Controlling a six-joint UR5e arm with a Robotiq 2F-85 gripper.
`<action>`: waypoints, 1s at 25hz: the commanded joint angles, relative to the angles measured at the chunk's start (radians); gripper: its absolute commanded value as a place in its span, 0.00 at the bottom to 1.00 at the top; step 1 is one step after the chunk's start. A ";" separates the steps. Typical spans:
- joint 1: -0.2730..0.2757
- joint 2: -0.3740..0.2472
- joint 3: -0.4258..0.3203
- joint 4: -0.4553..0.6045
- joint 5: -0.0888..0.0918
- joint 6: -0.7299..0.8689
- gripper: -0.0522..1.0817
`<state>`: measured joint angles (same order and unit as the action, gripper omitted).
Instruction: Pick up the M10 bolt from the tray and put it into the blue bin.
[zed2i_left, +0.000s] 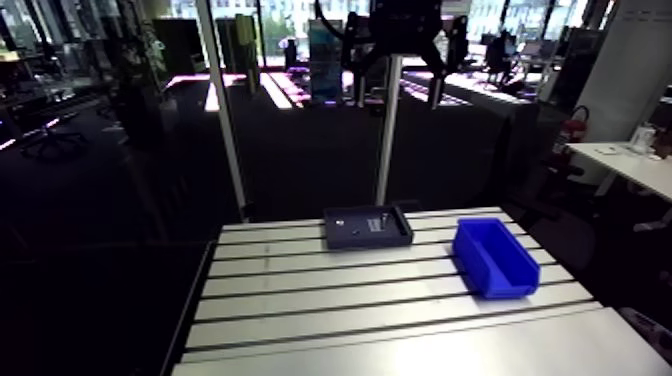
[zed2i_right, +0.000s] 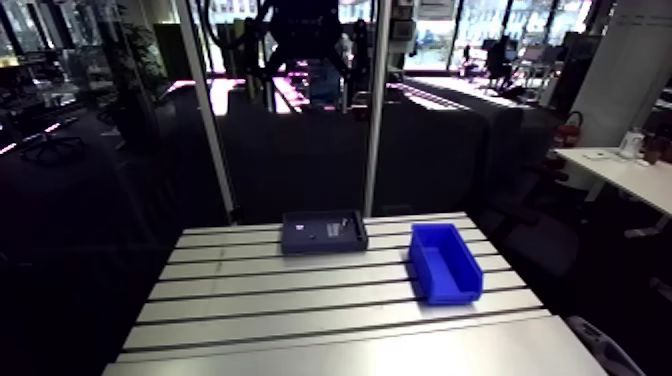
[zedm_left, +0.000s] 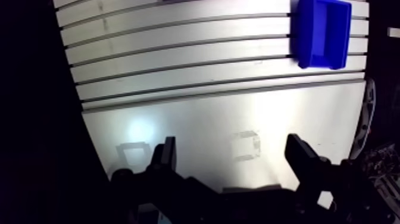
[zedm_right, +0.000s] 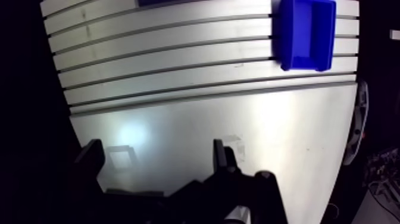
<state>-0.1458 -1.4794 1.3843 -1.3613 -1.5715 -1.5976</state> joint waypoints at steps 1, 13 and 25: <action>0.002 -0.055 0.015 0.000 -0.012 0.002 0.05; 0.002 -0.055 0.017 0.000 -0.012 0.002 0.05; 0.002 -0.037 0.015 -0.026 -0.008 0.057 0.05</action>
<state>-0.1440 -1.5278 1.3991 -1.3701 -1.5840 -1.5700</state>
